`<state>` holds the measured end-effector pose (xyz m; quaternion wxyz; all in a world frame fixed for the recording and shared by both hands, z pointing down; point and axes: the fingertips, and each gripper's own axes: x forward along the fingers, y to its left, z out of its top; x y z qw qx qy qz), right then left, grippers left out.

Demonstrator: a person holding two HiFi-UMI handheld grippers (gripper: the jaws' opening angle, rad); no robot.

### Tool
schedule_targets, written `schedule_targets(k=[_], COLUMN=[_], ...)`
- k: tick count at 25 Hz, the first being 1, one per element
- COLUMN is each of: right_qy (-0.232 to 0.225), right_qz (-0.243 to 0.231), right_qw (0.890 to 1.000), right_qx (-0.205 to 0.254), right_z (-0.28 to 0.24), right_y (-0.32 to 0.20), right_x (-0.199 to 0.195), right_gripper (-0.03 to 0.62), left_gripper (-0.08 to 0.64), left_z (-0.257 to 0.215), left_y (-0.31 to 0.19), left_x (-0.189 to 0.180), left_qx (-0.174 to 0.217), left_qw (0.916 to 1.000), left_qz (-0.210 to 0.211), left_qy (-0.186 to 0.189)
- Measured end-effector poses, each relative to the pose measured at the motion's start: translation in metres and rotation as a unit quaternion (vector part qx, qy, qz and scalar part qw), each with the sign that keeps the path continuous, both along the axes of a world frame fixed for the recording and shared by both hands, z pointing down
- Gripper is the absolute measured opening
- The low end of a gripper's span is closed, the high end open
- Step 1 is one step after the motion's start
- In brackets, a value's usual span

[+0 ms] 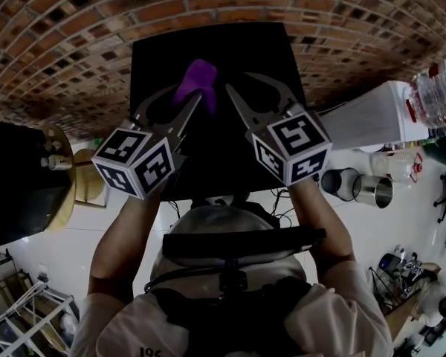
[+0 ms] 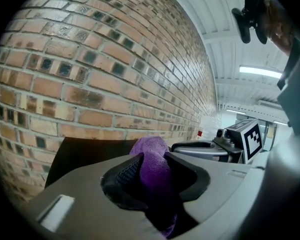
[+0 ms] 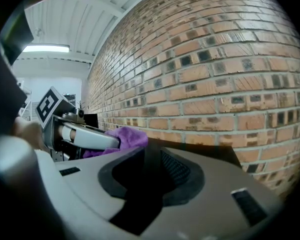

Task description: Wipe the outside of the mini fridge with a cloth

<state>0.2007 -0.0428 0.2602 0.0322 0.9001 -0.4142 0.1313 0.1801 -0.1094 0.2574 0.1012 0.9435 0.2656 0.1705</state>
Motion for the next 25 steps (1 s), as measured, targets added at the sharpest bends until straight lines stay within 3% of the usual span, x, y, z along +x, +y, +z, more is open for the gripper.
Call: schedule_targets(k=[4,14,20,25], right_qy=[-0.003,-0.001,0.032,0.045], right_qz=[-0.015,-0.052,-0.044,-0.055], right_qw=[1.000,0.997,0.998,0.997], right_qx=[0.011,0.055,0.014,-0.009], right_z=[-0.002,-0.036,-0.057,-0.065], right_y=[-0.002,0.004,0.021,0.031], right_x=[-0.001,-0.019,-0.029,-0.032], right_gripper=[0.094,0.095,0.095,0.095], left_gripper=[0.126,0.126,0.126,0.124], left_z=[0.007,0.002,-0.005,-0.012], left_y=[0.006,0.001,0.000,-0.003], left_x=[0.003,-0.009,-0.031,-0.043], left_qx=[0.010,0.005,-0.030,-0.029], left_qw=[0.9999,0.9991,0.9989,0.9981], left_qz=[-0.006,-0.043,-0.033,-0.048], left_qy=[-0.011,0.001,0.014,0.023])
